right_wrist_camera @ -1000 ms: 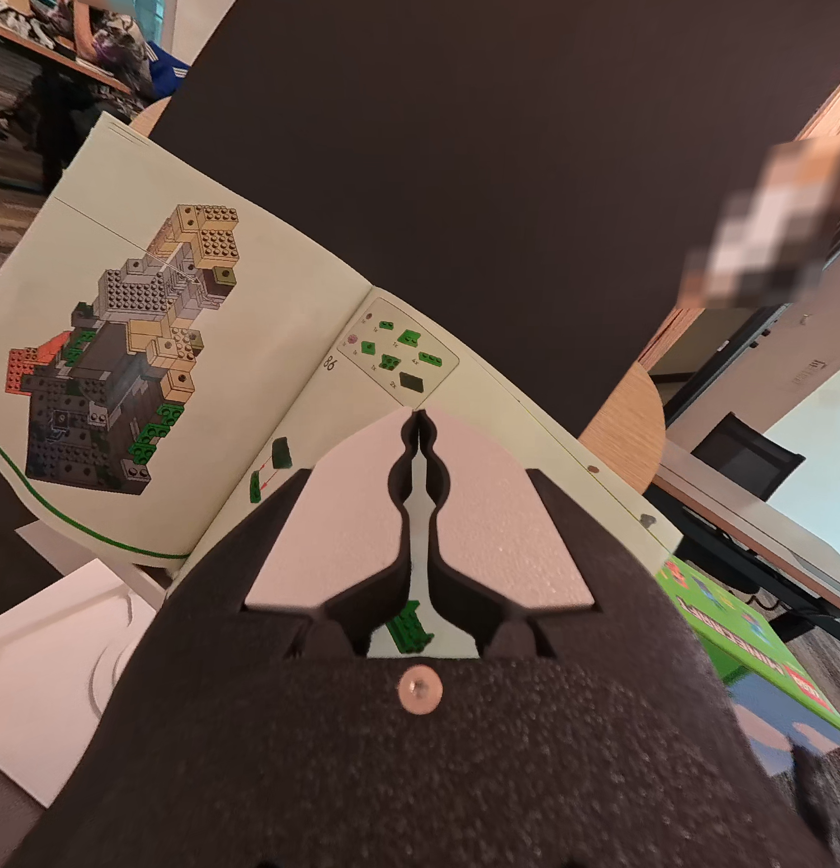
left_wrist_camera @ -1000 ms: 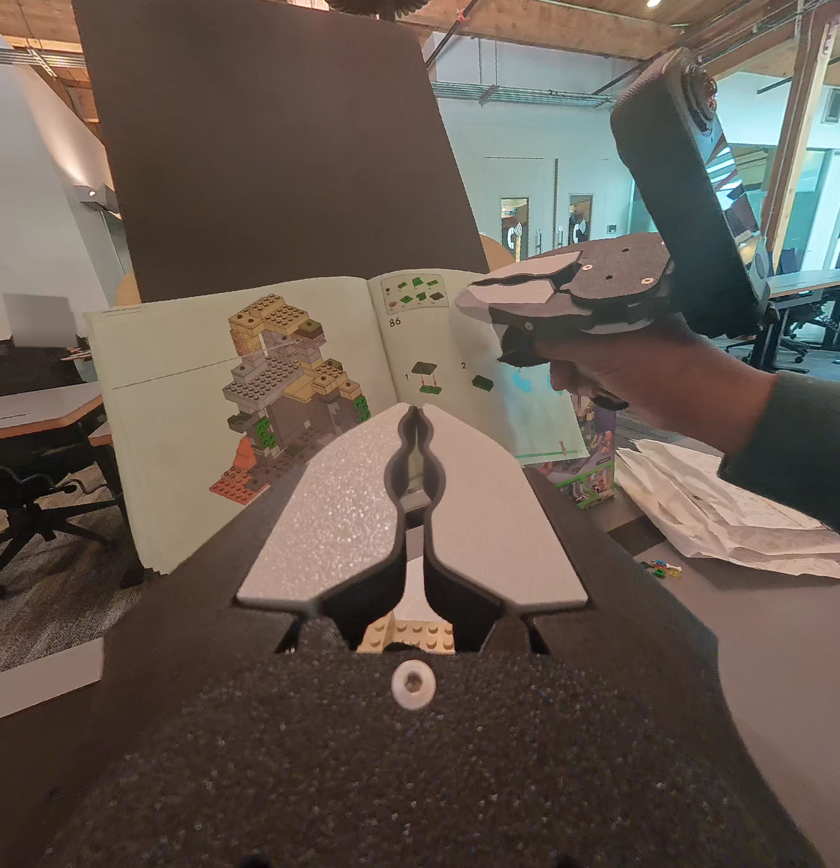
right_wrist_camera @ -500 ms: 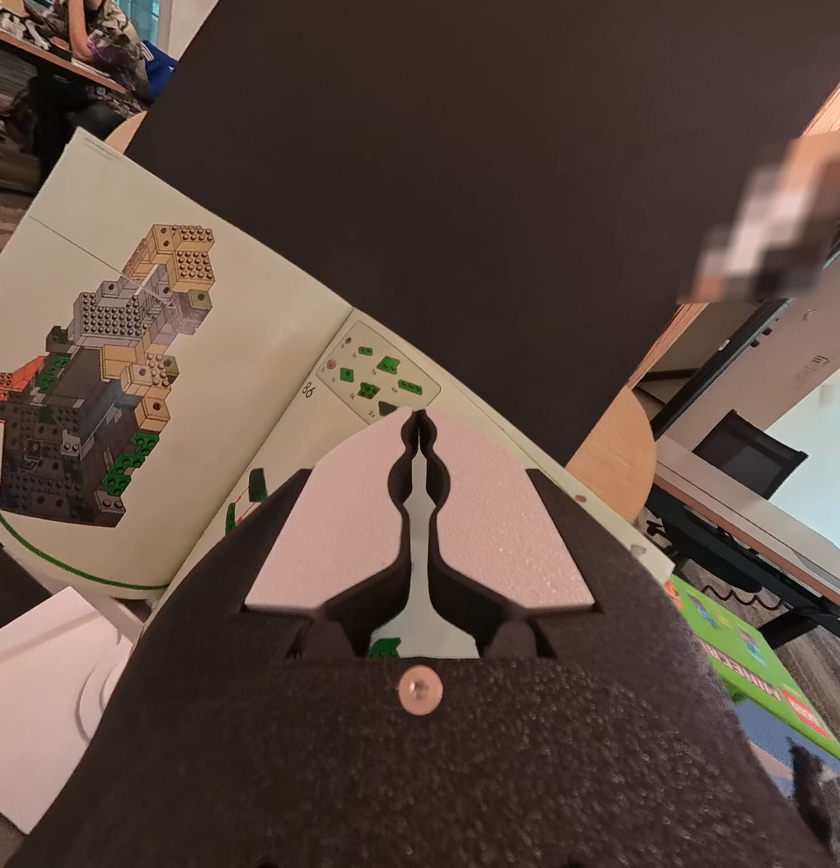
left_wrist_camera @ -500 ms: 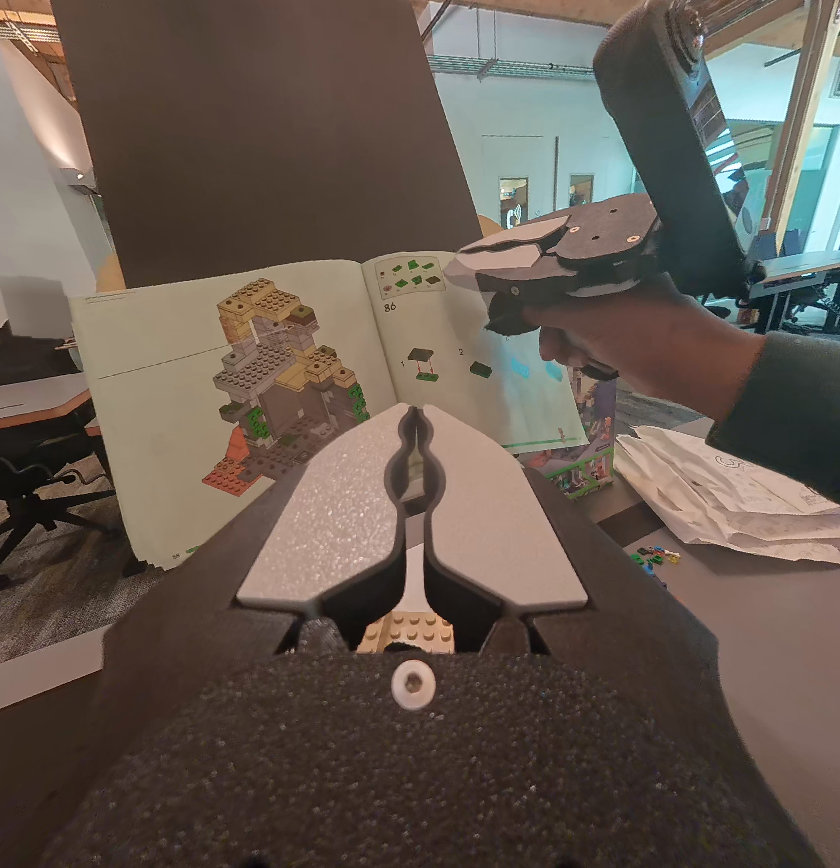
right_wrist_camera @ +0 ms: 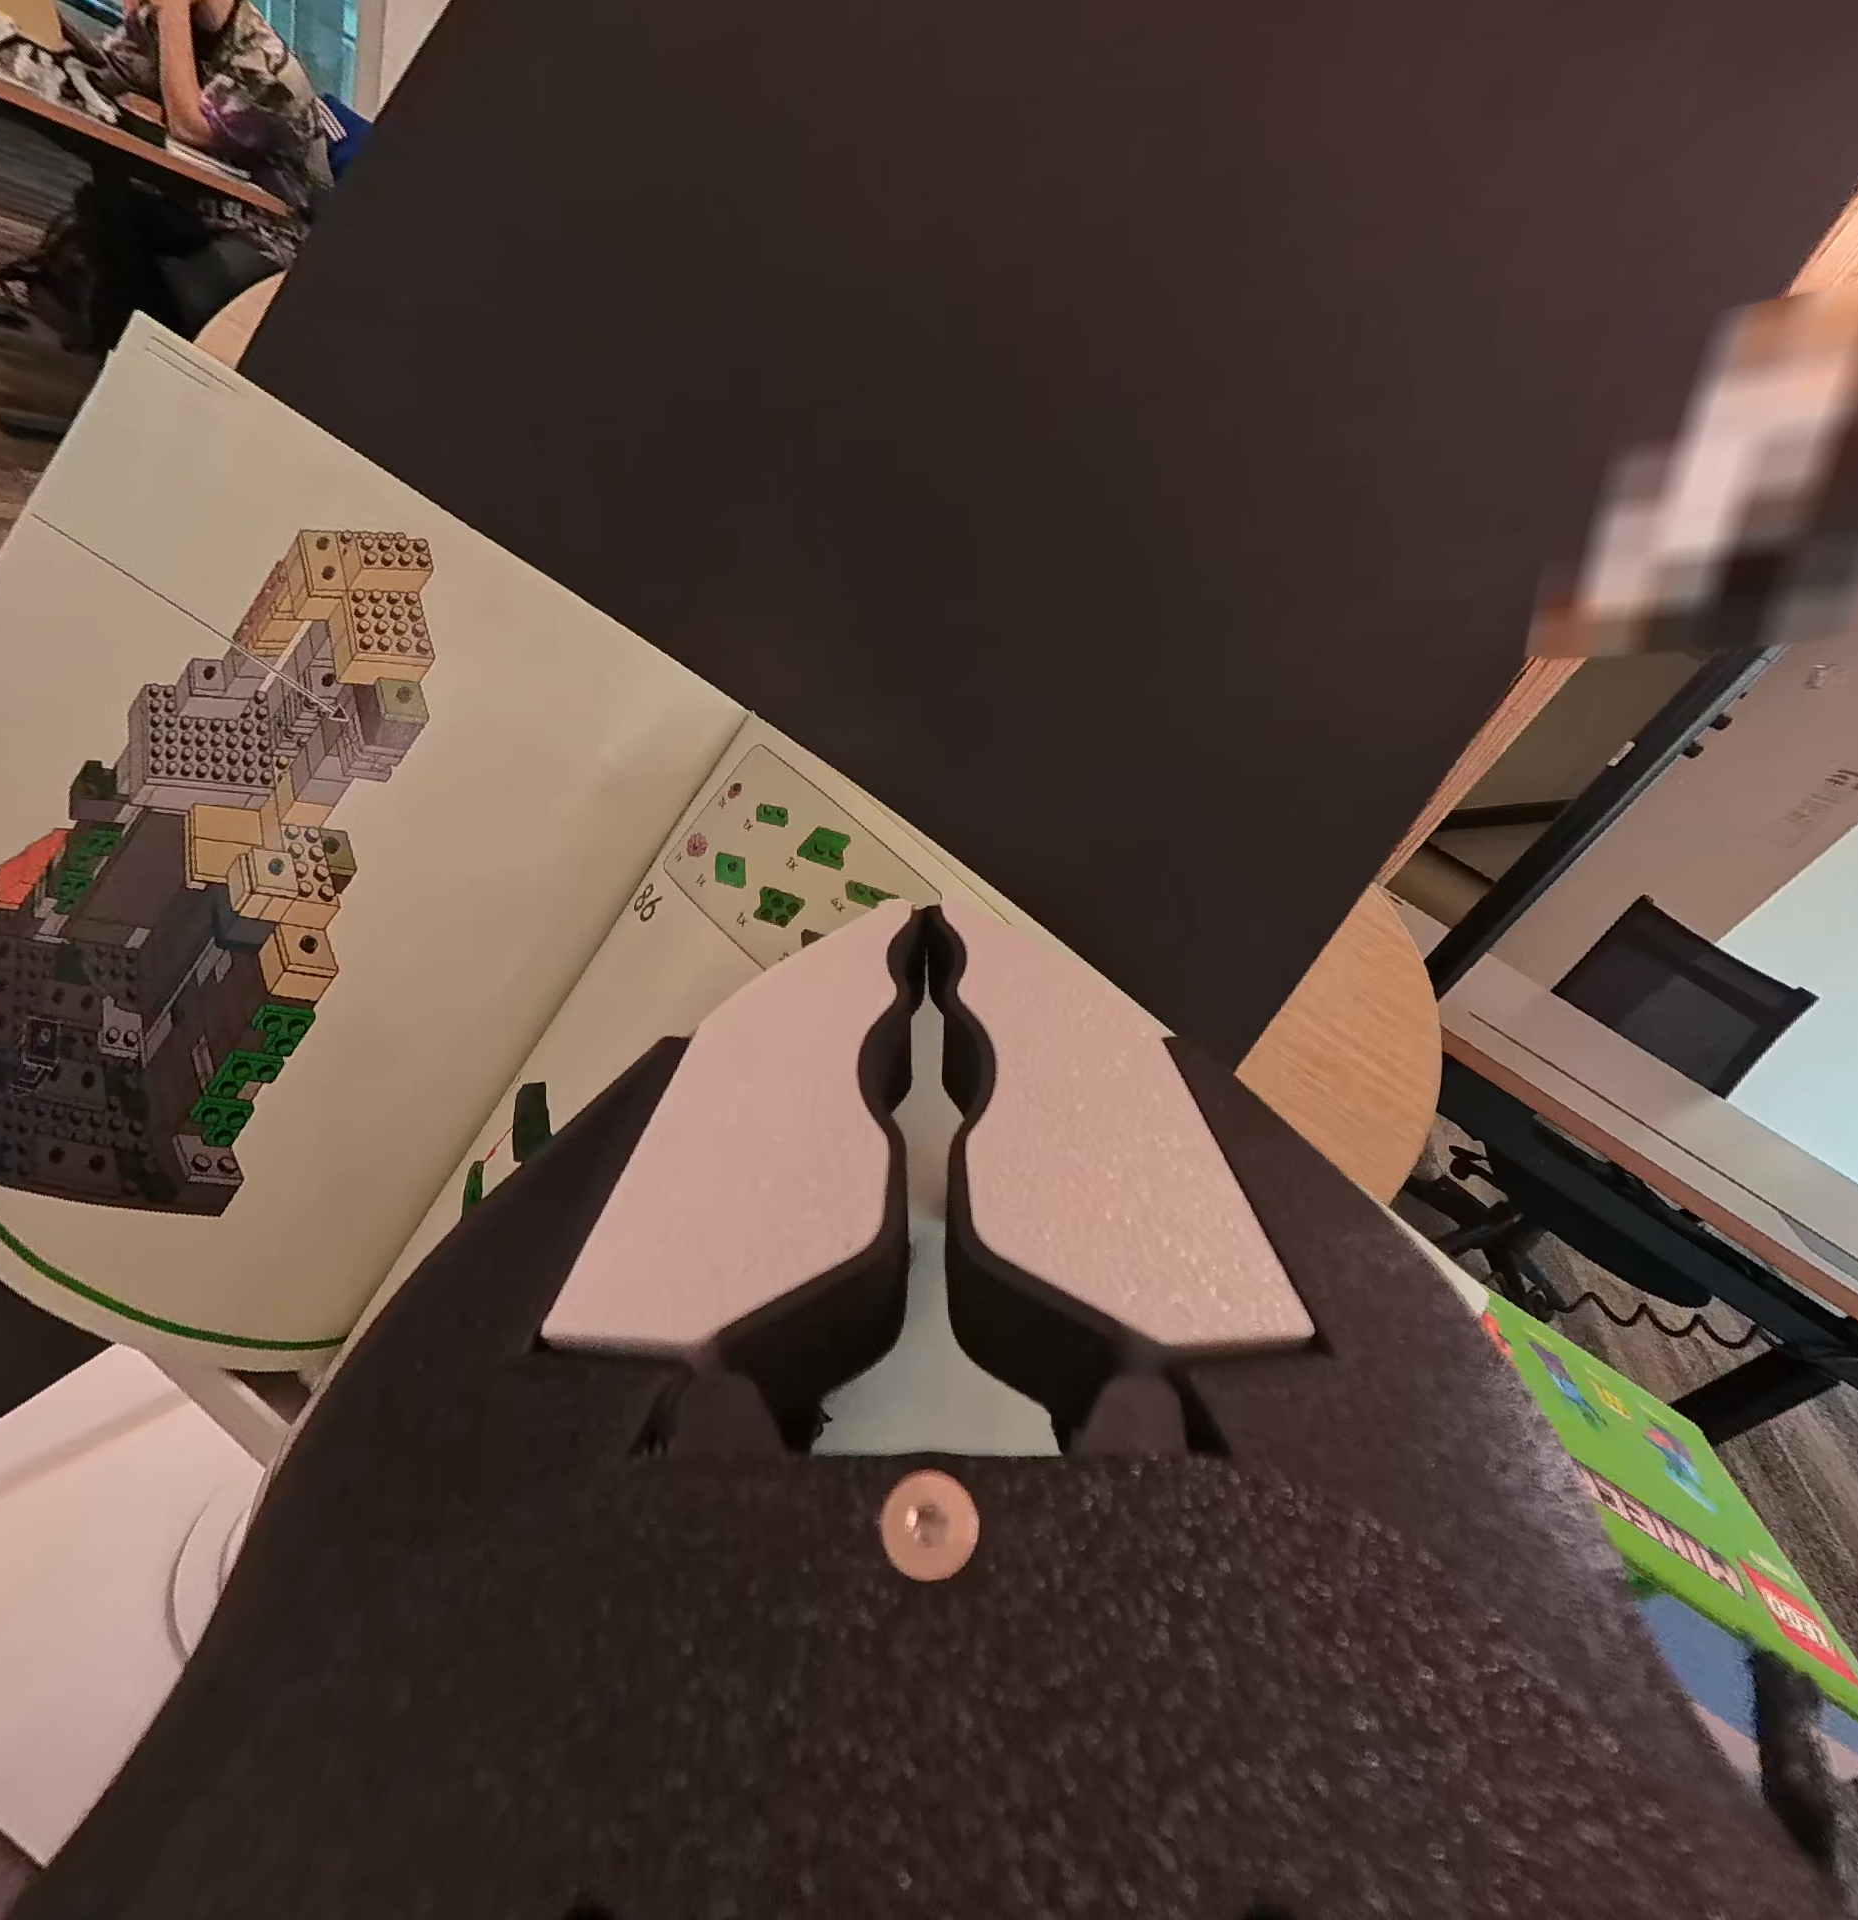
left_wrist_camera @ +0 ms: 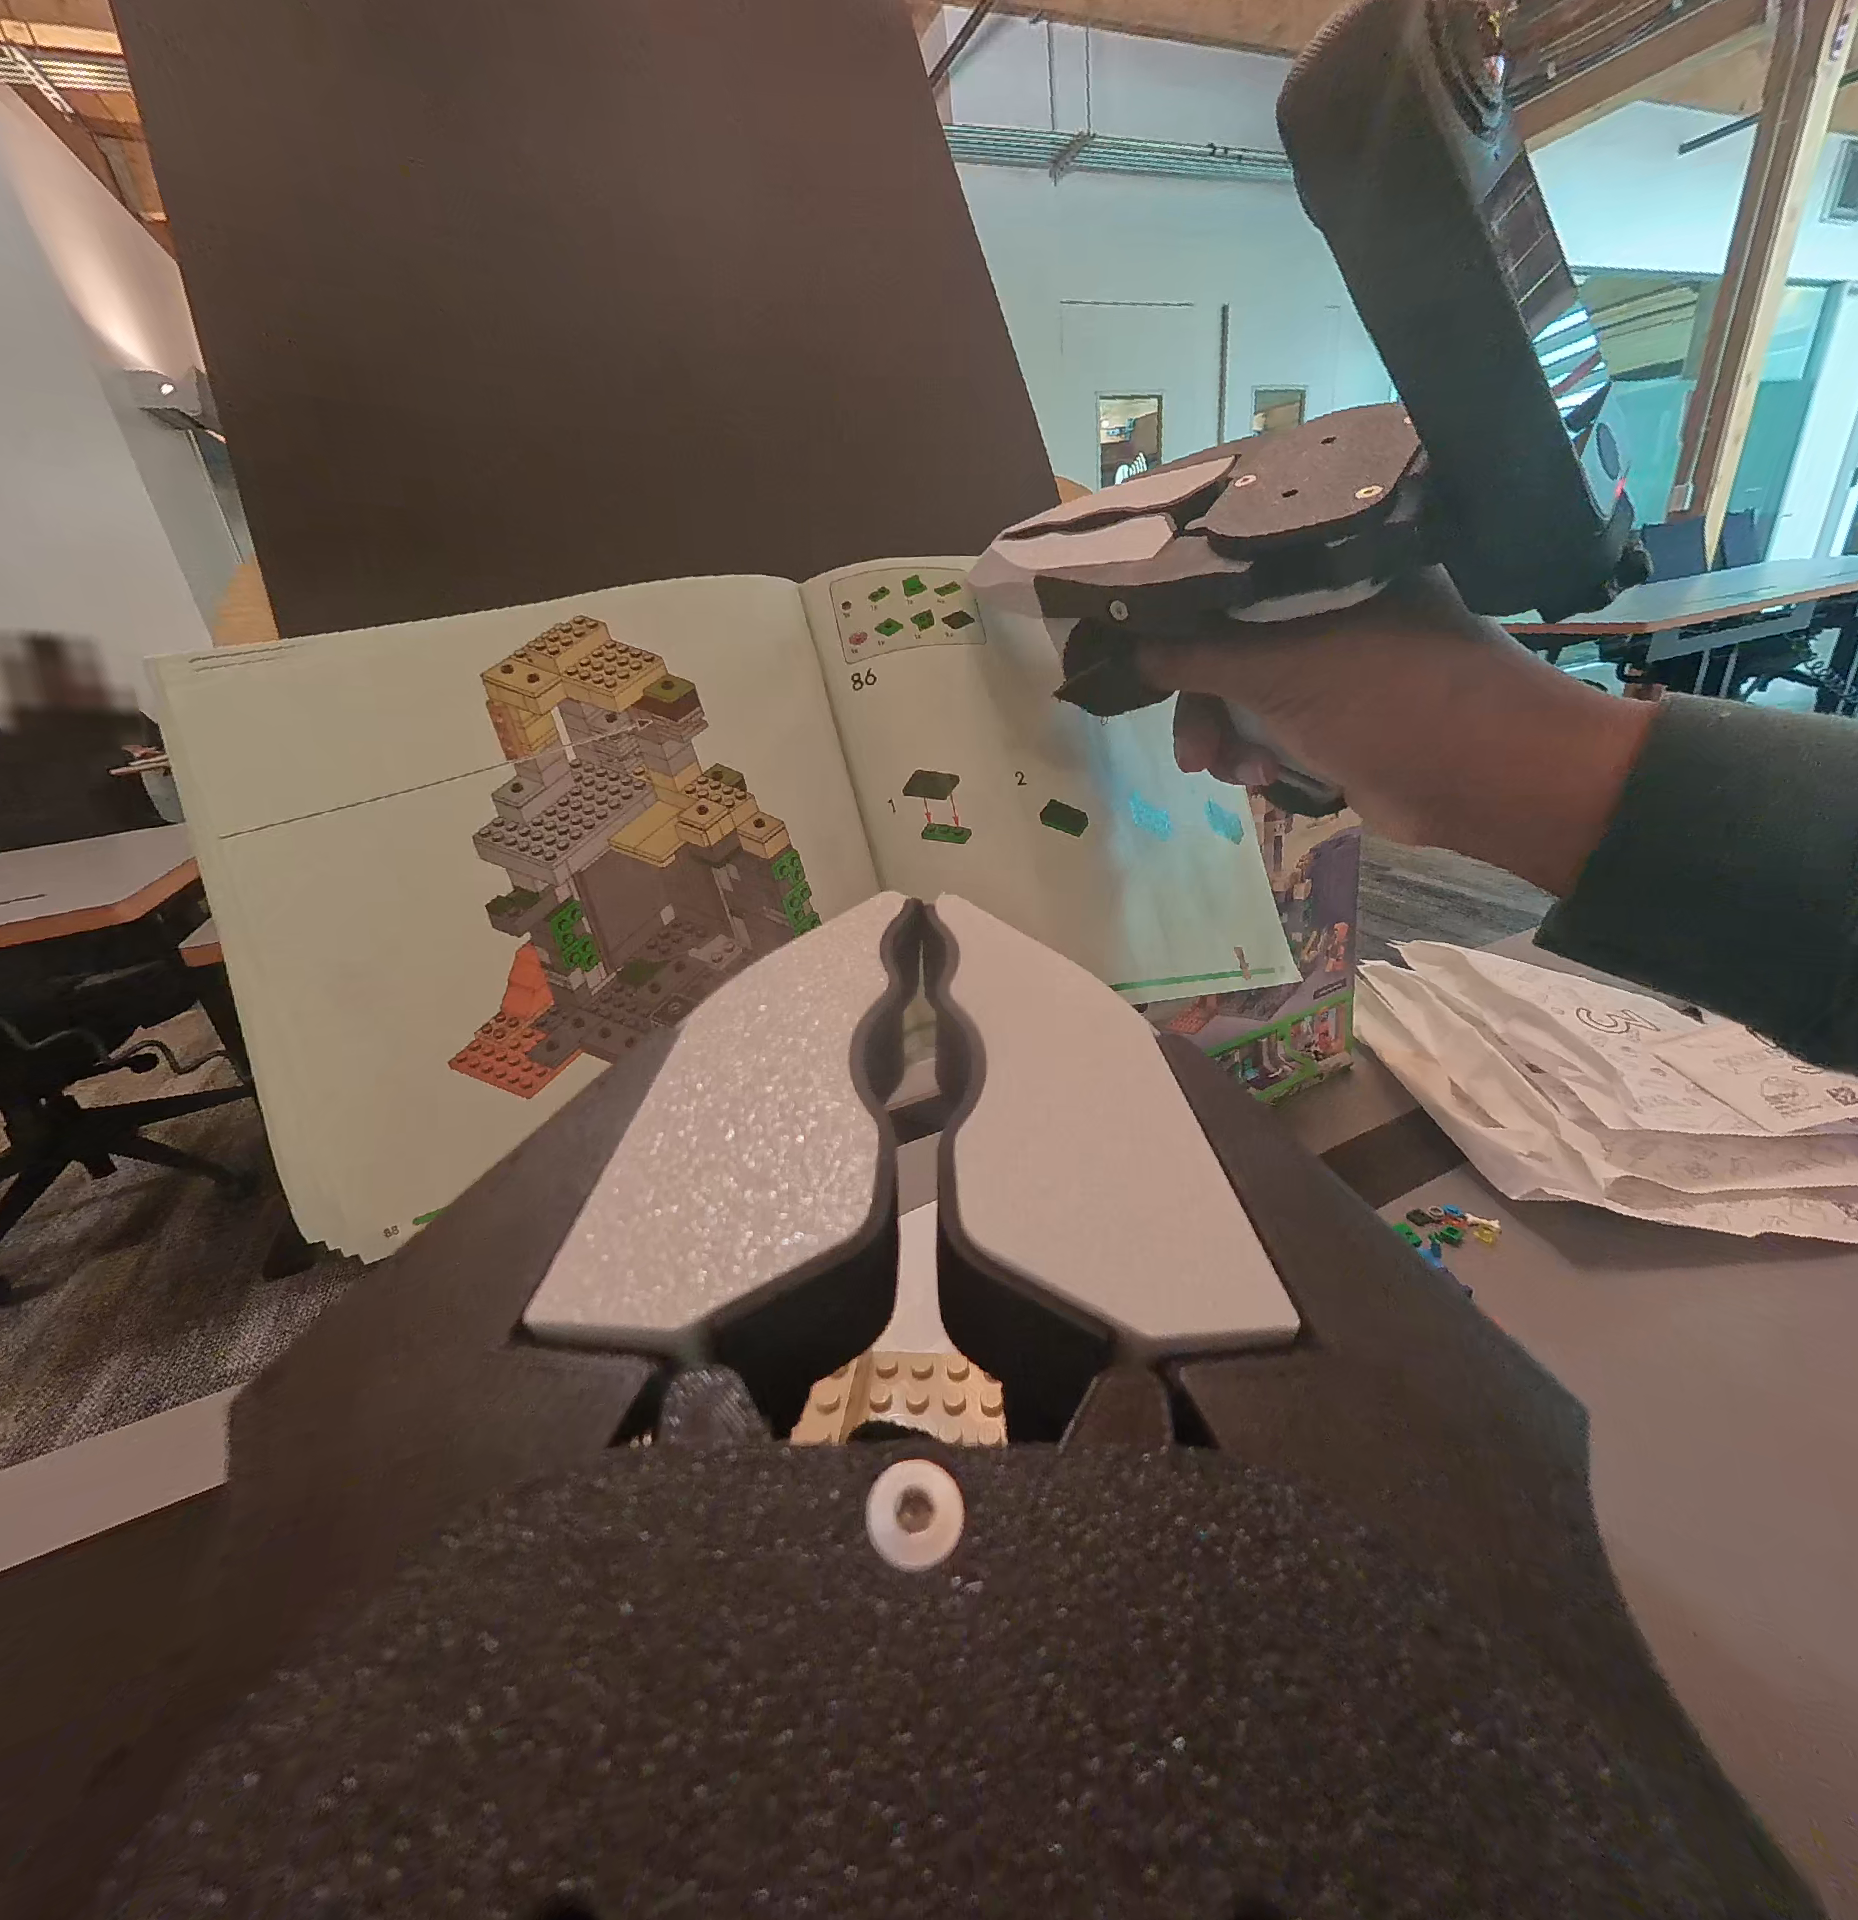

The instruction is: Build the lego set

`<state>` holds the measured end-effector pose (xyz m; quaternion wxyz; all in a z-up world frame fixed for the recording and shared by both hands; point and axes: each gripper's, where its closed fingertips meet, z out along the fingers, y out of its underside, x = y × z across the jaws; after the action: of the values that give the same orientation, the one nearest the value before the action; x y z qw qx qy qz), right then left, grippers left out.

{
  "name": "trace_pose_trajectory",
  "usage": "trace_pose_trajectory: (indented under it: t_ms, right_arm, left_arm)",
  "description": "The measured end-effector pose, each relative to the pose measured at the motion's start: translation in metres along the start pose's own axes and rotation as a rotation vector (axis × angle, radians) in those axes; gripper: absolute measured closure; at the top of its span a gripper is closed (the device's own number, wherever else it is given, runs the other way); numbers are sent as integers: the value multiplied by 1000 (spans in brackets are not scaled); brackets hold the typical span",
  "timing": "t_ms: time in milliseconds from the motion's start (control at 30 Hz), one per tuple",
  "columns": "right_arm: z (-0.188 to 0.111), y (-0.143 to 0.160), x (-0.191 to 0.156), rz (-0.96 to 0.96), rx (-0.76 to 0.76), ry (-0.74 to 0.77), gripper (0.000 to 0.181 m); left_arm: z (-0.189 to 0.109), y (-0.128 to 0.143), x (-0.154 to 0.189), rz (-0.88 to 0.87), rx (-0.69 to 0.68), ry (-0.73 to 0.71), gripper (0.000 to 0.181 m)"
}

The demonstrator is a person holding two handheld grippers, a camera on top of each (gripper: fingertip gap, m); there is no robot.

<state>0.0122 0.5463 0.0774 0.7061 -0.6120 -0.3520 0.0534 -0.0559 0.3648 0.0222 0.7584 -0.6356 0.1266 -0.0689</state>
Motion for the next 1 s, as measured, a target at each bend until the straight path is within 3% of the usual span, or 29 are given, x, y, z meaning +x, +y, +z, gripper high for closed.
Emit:
trace_pose_trajectory:
  t_ms: [333,567,733,1000]
  right_arm:
    - [-11,11,-7,-4,-14,-10,181]
    - [-48,18,-16,40,-7,-37,181]
    - [-102,27,-34,174,3,-53,181]
    - [-233,79,-93,472,18,-96,181]
  left_arm:
    - [0,1,1,-23,-12,-6,181]
    - [0,4,8,-12,-39,-1,181]
    - [-2,-1,27,14,-34,39,181]
    - [-25,-28,57,38,-8,112,181]
